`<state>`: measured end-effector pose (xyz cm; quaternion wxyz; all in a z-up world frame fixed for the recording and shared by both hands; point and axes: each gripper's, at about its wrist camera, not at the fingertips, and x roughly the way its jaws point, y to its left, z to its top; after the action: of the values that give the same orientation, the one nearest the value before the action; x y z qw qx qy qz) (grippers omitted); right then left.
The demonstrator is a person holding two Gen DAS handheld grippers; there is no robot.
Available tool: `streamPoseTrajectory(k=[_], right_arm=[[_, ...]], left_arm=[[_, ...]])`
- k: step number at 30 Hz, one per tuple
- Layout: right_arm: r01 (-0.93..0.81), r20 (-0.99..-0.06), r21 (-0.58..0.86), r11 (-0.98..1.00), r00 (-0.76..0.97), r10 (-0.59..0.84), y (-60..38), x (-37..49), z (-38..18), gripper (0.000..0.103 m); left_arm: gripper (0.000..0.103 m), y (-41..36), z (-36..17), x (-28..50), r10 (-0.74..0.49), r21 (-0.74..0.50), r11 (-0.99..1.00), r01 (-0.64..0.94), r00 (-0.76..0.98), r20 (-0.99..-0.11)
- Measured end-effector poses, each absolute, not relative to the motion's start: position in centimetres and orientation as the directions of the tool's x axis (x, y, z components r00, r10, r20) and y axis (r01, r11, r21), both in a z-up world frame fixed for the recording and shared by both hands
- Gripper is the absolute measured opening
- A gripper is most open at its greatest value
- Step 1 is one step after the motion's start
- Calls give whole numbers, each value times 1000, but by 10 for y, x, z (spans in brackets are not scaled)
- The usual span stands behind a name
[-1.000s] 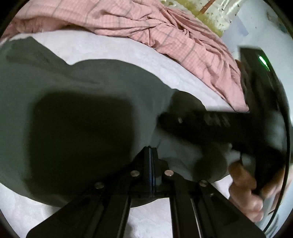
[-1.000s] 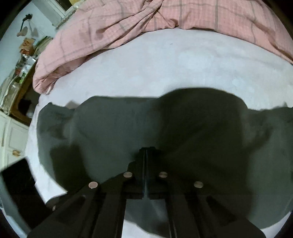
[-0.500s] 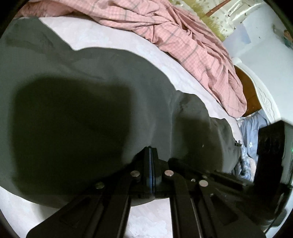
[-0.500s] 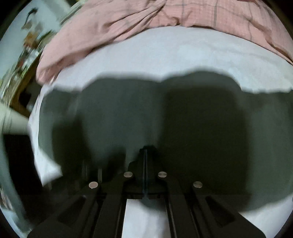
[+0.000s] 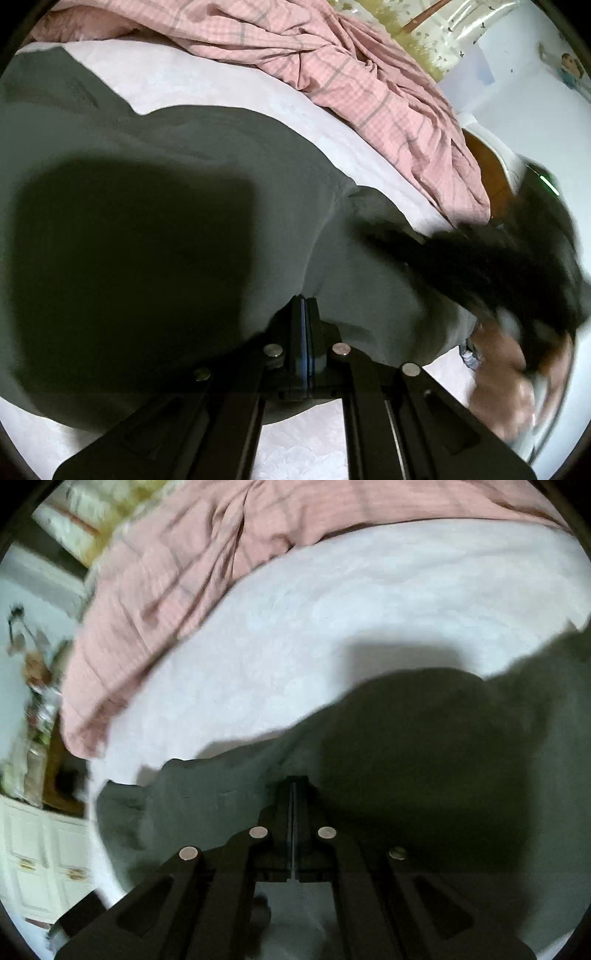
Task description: Fold large clothes
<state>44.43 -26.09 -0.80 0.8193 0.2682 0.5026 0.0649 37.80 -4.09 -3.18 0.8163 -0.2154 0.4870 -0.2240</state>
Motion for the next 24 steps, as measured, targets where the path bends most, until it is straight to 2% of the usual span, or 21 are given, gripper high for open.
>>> streamPoseTrajectory(k=[3,4,5,6,7,8,10,12,14,16,17,19,21,23,24], right_arm=[[67,-722,525,848,563,402,-283,377,12,10],[64,-701,538,840,586,405,-294,351,15,28],[63,-678,554,830,614,406,-303,333,15,53],[70,-656,563,823,643,394,-318,311,15,66],[95,-650,555,826,669,360,-330,293,14,84],[126,-640,538,833,705,307,-341,277,13,86],[203,-611,514,833,769,190,-362,256,8,87],[278,-604,542,793,785,137,-378,254,-1,87],[343,-608,613,712,780,147,-392,274,-21,87],[355,-617,688,632,746,252,-396,303,-46,86],[356,-621,697,623,735,274,-393,316,-53,79],[374,-621,683,627,749,230,-390,329,-51,59],[388,-610,680,622,771,186,-382,334,-47,49],[367,-614,597,713,781,112,-368,336,-33,33],[352,-612,538,766,788,68,-358,335,-23,30]], left_arm=[[5,-41,-30,376,-573,-570,808,150,431,-698],[5,-42,-30,376,-572,-570,808,150,433,-697],[5,-43,-29,375,-566,-562,813,153,437,-699],[5,-45,-28,374,-556,-550,820,158,443,-703],[5,-47,-27,373,-545,-535,829,163,449,-708],[5,-49,-26,372,-532,-519,839,166,457,-713],[5,-52,-24,371,-515,-500,850,169,467,-719],[5,-53,-23,369,-504,-484,857,175,475,-721],[5,-53,-22,367,-492,-467,866,181,483,-725],[5,-56,-22,367,-479,-449,874,186,488,-729],[5,-57,-21,367,-475,-444,876,187,490,-731],[5,-57,-21,366,-468,-435,881,189,495,-733],[5,-58,-21,366,-468,-436,880,188,496,-732],[5,-57,-21,366,-476,-446,875,187,495,-727],[5,-56,-21,367,-481,-453,872,184,494,-725]])
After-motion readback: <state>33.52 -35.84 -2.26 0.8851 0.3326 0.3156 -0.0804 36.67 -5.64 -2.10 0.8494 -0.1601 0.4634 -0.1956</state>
